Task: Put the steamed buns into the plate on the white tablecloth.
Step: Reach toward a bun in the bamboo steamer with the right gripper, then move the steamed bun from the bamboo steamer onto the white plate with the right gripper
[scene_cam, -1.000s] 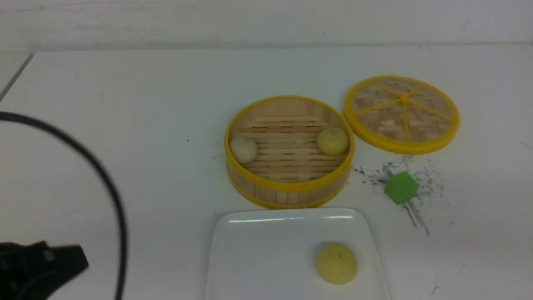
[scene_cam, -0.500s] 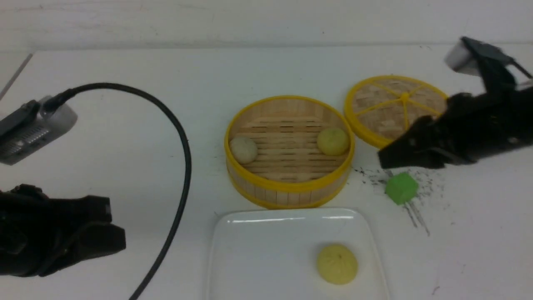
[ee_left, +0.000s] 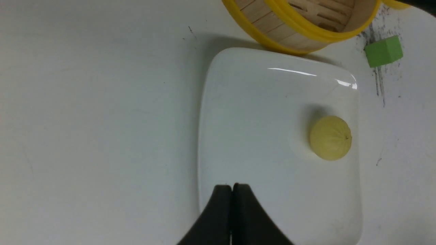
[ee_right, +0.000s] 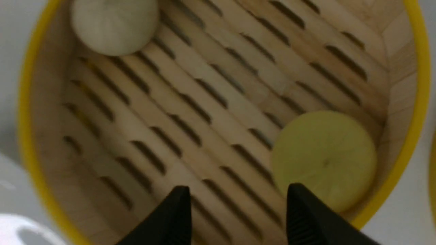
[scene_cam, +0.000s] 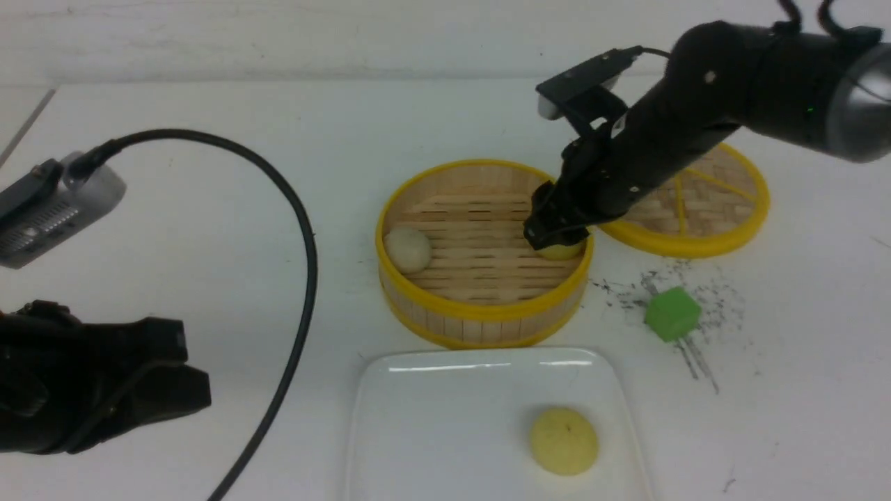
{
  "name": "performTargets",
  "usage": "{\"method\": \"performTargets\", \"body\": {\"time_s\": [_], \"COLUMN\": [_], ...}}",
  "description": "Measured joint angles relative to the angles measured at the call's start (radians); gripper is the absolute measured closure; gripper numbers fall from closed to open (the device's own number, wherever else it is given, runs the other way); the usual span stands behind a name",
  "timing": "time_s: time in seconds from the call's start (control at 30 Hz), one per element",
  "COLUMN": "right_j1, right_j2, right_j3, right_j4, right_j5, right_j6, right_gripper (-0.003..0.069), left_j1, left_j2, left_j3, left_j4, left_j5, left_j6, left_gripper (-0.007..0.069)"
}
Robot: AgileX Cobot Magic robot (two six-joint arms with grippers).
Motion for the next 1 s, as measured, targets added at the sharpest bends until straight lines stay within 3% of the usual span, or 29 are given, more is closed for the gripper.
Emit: {"method": "performTargets", "body": {"time_s": [0.17,0.37,0.53,0.63,0.87,1.0], "right_j1": [0.001,0.001,0.001,0.001,0.004,0.009], "right_j2": [0.066,0.1,0.11,0.1,-0.069,-0.261], "right_j3": [-0.02,-0.022,-0.026,-0.026,-0.02,-0.012], "right_j4": [-0.17,-0.21,-0.21,-0.193,-0.128,-0.002], "right_j5": [-0.064,-0.096,-0.097,-0.091,0.067,0.302], "right_j6": [0.082,0.094,0.097,0.101,0.101,0.103], "right_gripper": [0.0273,0.0304,0.0466,0.0629,0.0644,0.0644], "left_j1": [0.0,0.0,0.0,0.0,0.0,0.0], "left_j2": [0.0,0.0,0.0,0.0,0.0,0.0], "left_j3": [0.0,0.0,0.0,0.0,0.0,0.0], "left_j4": [0.0,-0.001,-0.001,-0.001,0.0,0.006], "left_j5": [0.0,0.0,0.0,0.0,0.0,0.0], "left_j6": [0.0,-0.003,-0.004,-0.005,-0.007,-0.007], "left_gripper": [0.0598,0.059,0.0589,0.0588,0.0581,0.0575]}}
